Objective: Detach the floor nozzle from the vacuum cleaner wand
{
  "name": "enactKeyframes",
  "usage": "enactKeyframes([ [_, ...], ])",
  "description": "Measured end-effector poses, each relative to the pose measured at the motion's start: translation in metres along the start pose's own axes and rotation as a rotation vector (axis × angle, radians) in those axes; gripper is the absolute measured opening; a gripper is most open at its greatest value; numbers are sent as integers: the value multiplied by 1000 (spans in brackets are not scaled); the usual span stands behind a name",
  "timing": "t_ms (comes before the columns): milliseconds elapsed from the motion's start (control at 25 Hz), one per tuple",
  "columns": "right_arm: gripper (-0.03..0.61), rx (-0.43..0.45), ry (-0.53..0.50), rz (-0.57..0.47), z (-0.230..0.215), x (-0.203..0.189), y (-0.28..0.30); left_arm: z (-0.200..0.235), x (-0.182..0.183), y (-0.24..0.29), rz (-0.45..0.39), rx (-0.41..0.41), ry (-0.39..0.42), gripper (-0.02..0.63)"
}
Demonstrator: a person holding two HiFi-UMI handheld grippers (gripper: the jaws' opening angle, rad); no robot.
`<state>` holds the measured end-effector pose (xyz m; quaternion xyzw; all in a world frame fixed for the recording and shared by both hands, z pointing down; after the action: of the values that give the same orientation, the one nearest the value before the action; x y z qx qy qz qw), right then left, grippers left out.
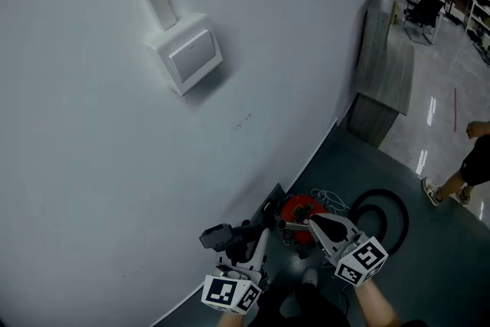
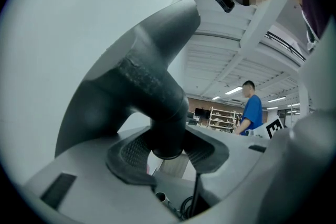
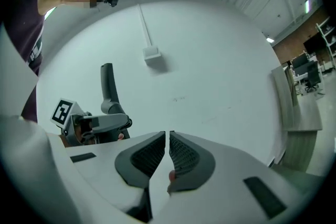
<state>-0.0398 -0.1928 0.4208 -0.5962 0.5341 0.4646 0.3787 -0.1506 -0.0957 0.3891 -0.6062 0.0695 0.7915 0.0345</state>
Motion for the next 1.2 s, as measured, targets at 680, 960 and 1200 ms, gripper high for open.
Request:
enactKeyframes([
  [680,17,-108,38,-136,43,57,-22,-22,57,-42,-69,-81,96,177],
  [960,18,-109,30,-137,48,55,-20,-19,58,-45,-68,-82,91,176],
  [1200,17,-113,30,-143,48,57,-22,-19,60,-48,-71,-77,93,176],
])
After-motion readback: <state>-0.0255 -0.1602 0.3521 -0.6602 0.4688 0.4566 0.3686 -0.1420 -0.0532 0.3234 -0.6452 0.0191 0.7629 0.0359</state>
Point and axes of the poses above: the fingertips, and each gripper's own axes: y forward along the fingers, z to its left, x out of its top, the point moved 2 cm from there along -y, backward along the fingers, and after that the axes turned 1 degree about -y, right-handed, at the moved point
